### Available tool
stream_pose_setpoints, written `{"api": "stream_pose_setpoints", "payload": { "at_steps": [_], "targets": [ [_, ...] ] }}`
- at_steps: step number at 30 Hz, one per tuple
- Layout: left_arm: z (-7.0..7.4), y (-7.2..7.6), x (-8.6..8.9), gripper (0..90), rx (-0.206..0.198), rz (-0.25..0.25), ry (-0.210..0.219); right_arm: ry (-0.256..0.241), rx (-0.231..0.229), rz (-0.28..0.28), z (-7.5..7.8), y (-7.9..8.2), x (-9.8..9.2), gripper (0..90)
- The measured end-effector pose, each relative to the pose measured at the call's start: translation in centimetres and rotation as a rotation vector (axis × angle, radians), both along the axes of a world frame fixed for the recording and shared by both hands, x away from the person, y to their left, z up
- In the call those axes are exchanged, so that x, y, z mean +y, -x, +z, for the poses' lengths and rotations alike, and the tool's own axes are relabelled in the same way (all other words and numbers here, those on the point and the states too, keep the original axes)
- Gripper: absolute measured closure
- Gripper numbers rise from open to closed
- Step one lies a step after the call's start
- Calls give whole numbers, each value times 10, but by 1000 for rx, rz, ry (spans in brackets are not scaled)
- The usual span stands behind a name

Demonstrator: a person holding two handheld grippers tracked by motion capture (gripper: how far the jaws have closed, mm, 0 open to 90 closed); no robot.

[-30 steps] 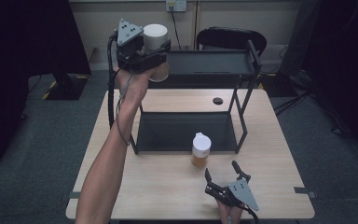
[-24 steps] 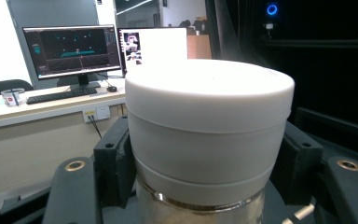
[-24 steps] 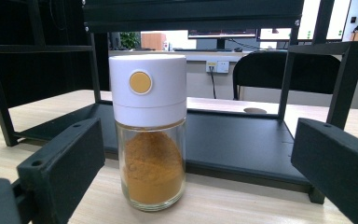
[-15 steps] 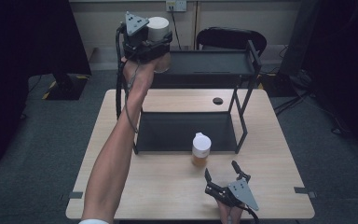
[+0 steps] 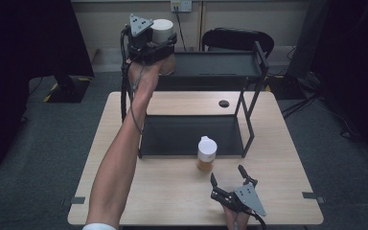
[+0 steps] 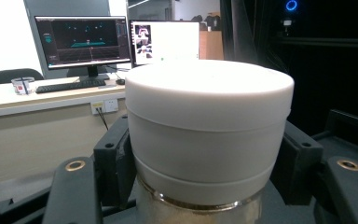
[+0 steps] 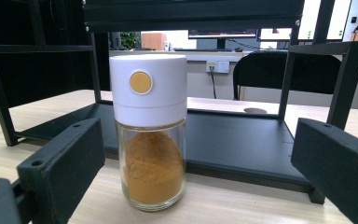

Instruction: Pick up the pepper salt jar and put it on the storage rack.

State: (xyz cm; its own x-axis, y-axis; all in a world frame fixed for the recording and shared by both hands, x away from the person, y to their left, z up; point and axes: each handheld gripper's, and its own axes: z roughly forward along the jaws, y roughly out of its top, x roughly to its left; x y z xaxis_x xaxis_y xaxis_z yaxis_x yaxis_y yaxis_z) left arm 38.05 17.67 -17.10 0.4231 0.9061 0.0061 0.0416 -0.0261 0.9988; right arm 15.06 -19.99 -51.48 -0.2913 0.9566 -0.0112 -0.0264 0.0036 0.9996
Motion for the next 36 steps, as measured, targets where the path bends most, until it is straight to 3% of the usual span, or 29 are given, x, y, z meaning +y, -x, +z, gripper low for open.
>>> {"api": "stream_pose_setpoints", "payload": {
  "at_steps": [19, 25, 29, 31, 36],
  "targets": [
    [-3, -2, 9, 330, 11, -32, 42, 0, 1, -1, 0, 0, 0, 13],
    [-10, 4, 9, 191, -42, -40, 54, 0, 0, -3, 0, 0, 0, 13],
    [-13, 12, 4, 111, -74, -15, 22, -1, 1, -2, 0, 0, 0, 13],
    [-18, 15, 5, 71, -89, -11, 29, 0, 0, -2, 0, 0, 0, 13],
    [-26, 23, 5, 1, -85, 2, 35, 1, 0, -2, 0, 0, 0, 13]
  ]
}}
